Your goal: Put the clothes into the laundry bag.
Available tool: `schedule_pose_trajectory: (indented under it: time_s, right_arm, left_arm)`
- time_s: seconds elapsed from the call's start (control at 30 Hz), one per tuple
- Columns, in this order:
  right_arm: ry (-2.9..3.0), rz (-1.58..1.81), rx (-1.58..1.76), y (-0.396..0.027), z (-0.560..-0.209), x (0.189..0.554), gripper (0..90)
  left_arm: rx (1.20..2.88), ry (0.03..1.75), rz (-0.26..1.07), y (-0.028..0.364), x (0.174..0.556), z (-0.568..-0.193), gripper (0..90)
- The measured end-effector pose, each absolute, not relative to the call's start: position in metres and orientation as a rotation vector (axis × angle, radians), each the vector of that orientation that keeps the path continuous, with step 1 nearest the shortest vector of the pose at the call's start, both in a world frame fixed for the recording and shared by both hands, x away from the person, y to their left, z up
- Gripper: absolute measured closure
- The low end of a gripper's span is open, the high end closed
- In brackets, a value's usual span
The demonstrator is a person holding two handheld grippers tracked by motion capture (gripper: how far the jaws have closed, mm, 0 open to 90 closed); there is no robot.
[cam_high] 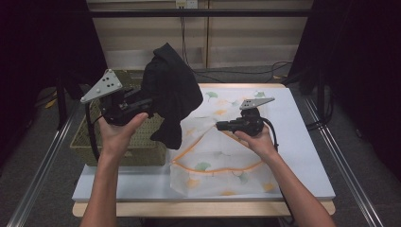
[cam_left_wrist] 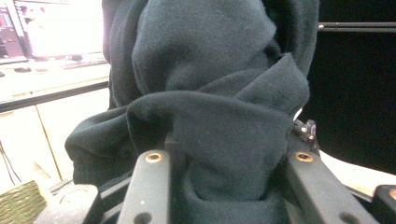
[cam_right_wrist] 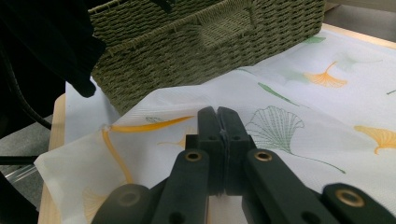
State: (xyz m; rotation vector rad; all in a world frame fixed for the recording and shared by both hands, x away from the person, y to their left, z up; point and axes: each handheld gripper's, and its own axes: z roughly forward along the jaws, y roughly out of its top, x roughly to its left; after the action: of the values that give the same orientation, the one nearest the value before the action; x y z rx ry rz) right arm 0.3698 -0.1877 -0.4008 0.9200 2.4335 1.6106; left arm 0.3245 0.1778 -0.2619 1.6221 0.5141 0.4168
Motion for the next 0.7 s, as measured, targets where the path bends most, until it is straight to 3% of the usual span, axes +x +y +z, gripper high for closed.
schedule_pose_trajectory:
  time_s: [0.7]
  right_arm:
    - [2.437,1.608,0.915,-0.188,-0.401,0.371,89.5]
  left_arm:
    - [1.700,0.461,0.405,0.138,0.319,-0.271,65.6]
